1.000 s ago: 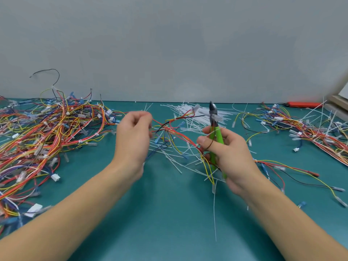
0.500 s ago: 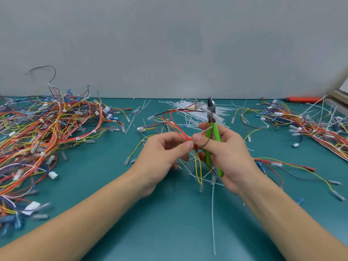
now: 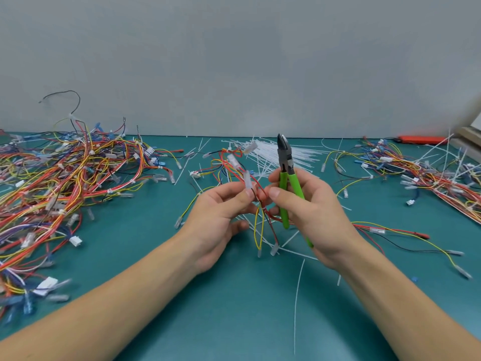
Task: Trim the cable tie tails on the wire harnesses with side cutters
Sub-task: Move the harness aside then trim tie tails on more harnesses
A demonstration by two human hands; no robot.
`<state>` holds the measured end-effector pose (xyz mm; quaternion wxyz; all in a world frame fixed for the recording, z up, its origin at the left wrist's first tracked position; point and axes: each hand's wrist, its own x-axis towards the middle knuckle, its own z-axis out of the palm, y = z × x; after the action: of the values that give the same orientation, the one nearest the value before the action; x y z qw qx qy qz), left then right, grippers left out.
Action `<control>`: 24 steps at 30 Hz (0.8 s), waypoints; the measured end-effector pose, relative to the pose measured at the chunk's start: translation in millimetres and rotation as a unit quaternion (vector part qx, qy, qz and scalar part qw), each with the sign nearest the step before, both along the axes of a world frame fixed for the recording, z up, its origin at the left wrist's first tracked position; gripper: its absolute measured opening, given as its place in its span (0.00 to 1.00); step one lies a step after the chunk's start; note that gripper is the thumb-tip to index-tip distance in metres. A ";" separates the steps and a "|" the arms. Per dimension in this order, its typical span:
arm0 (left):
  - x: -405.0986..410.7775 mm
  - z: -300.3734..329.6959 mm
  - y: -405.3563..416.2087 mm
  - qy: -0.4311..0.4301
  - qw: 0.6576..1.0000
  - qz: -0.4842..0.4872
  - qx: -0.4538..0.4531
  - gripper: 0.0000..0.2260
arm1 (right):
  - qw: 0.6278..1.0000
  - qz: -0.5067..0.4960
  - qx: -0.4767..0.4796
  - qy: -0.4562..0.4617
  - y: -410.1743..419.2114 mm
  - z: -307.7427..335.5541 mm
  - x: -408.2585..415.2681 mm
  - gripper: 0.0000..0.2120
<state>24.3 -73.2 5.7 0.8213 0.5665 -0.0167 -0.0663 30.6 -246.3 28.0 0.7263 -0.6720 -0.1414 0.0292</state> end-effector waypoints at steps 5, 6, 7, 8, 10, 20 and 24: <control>1.2 -2.7 0.8 -0.011 1.000 0.016 -0.009 0.06 | 0.999 -0.002 -0.027 -0.024 0.8 1.8 -2.8 0.06; 1.4 -3.1 0.9 -0.012 1.000 0.018 -0.009 0.06 | 0.999 0.003 -0.029 -0.027 1.0 2.3 -3.6 0.07; 1.5 -3.2 0.9 -0.011 1.000 0.022 -0.012 0.06 | 0.999 0.008 -0.031 -0.028 1.3 2.9 -4.3 0.07; 1.7 -3.3 1.0 -0.011 1.000 0.025 -0.016 0.06 | 0.999 0.010 -0.033 -0.029 1.5 3.2 -4.6 0.08; 1.7 -3.4 0.9 -0.010 0.999 0.028 -0.022 0.07 | 0.999 0.012 -0.033 -0.029 1.3 3.6 -5.1 0.08; 6.2 -8.3 3.5 0.002 0.998 0.043 -0.052 0.06 | 0.995 -0.016 -0.091 -0.049 2.2 4.6 -5.5 0.04; 10.4 -7.2 8.2 0.002 0.996 0.056 -0.070 0.08 | 0.975 -0.052 -0.202 -0.070 -2.8 -1.7 -0.9 0.11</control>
<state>34.7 -64.9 -1.5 0.8612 0.5078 0.0117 -0.0203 29.7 -249.1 26.3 0.5642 -0.8118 -0.1480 -0.0282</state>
